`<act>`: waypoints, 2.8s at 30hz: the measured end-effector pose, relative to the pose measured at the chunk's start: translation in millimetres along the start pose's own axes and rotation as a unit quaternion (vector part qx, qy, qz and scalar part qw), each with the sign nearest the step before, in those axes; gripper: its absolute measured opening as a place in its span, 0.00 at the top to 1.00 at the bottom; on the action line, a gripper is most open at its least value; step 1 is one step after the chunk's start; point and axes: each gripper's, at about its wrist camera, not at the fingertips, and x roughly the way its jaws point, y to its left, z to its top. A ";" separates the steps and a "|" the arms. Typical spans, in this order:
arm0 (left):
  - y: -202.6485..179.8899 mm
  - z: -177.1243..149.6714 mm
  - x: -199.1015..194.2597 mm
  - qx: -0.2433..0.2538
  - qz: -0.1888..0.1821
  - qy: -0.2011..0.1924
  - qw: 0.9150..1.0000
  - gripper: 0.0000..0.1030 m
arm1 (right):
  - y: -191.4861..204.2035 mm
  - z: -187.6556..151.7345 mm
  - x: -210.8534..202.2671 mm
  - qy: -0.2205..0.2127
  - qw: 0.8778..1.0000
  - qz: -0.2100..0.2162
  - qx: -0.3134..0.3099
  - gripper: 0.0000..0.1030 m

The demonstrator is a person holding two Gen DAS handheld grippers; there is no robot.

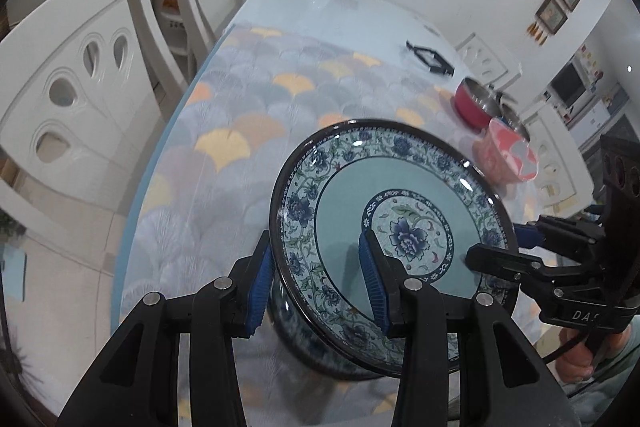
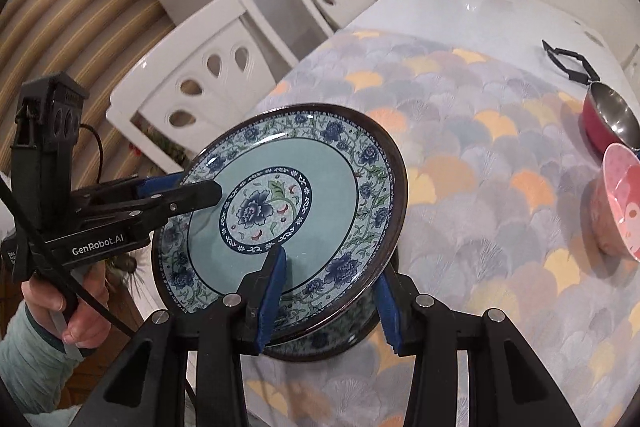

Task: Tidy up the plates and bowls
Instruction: 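Lift the third plate with both grippers and carry it over the stack, then lower the third plate onto the stack and open both grippers, then move both grippers to the pink cartoon bowl and grip its rim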

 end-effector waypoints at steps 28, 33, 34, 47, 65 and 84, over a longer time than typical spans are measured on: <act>3.3 -30.1 34.5 0.017 0.034 0.054 0.998 0.63 | 0.8 -34.4 46.1 0.097 0.995 -0.019 0.000 0.58; 2.0 -29.4 36.7 0.025 0.043 0.060 0.997 0.63 | 1.0 -33.4 48.0 0.108 0.994 -0.029 -0.003 0.58; 2.6 -29.4 37.4 0.024 0.044 0.061 0.997 0.63 | -0.1 -33.0 47.6 0.109 0.994 -0.029 -0.001 0.58; 10.8 -15.0 37.6 -0.001 0.036 0.049 0.998 0.63 | 2.7 -29.9 56.8 0.129 0.988 -0.080 -0.028 0.58; -37.2 48.4 31.6 0.065 -0.001 0.007 0.998 0.63 | -55.5 -6.9 11.7 0.102 0.987 -0.098 0.071 0.50; -244.3 117.9 116.5 0.133 -0.090 0.036 0.986 0.37 | -284.7 -20.1 -116.4 -0.027 0.944 -0.127 0.304 0.47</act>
